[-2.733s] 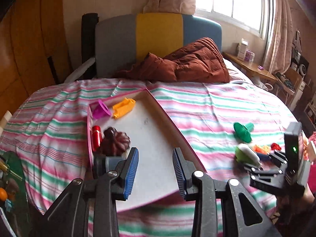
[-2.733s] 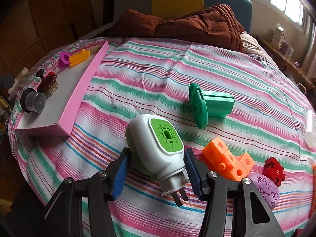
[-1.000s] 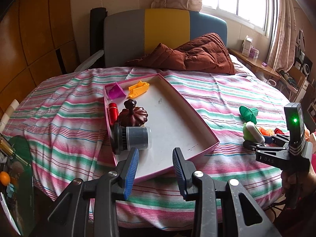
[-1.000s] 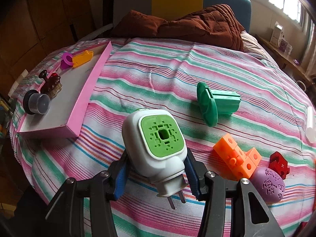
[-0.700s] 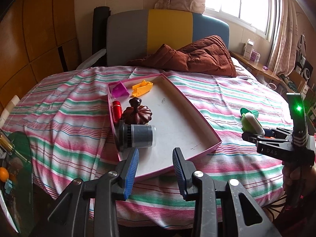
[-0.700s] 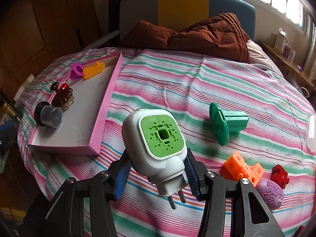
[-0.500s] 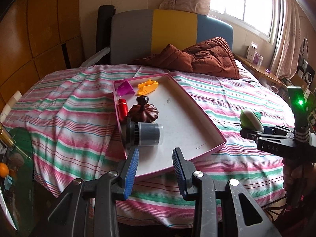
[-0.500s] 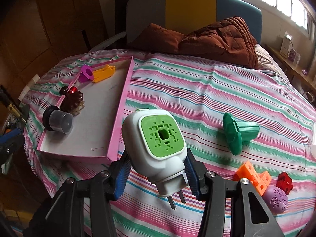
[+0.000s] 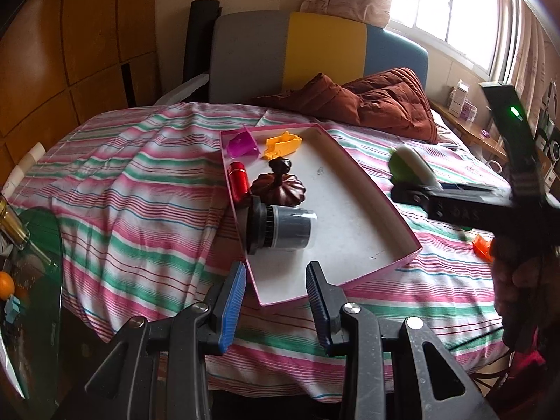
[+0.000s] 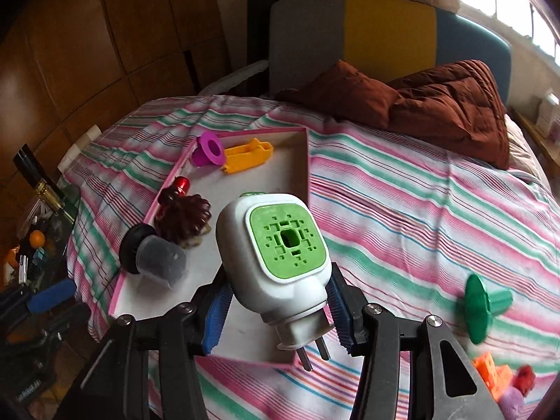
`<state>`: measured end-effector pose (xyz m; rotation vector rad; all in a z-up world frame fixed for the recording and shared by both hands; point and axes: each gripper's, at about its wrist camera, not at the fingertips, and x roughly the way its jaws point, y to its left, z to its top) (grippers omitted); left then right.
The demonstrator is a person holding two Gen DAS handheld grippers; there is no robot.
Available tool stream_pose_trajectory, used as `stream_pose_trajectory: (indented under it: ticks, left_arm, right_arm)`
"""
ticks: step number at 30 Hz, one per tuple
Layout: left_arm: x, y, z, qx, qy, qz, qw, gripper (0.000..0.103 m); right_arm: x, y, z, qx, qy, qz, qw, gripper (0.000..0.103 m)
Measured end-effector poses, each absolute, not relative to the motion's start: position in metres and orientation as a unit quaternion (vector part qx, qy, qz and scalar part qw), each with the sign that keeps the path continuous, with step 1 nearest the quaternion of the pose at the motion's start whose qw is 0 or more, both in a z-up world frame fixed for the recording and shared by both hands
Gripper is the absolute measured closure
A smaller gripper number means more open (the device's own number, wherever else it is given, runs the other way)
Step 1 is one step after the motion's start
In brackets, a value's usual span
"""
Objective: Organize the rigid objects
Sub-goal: 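Carry the white-and-green plug device into the tray and open the right gripper, then move both tools back toward the remaining toys on the bedspread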
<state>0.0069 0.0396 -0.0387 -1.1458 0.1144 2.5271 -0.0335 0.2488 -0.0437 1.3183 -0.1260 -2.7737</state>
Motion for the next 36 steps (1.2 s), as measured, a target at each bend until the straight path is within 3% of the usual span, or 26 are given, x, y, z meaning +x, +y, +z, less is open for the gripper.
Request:
stream_pose_trajectory:
  ticks: [14, 22, 29, 36]
  left_arm:
    - [-0.008, 0.012, -0.048, -0.42, 0.016, 0.894, 0.153, 0.068]
    - [-0.012, 0.004, -0.05, -0.423, 0.011, 0.894, 0.144, 0.068]
    - [-0.011, 0.008, -0.048, -0.423, 0.017, 0.894, 0.146, 0.068]
    - [-0.009, 0.011, -0.047, -0.422, 0.021, 0.894, 0.146, 0.067]
  right_arm:
    - [-0.145, 0.213, -0.064, 0.467, 0.014, -0.884, 0.011, 0.051]
    - [-0.167, 0.217, -0.079, 0.485, 0.034, -0.874, -0.025, 0.05]
    - [-0.162, 0.231, -0.079, 0.483, 0.005, -0.875, -0.025, 0.048]
    - [-0.149, 0.236, -0.063, 0.462, -0.024, -0.886, -0.009, 0.03]
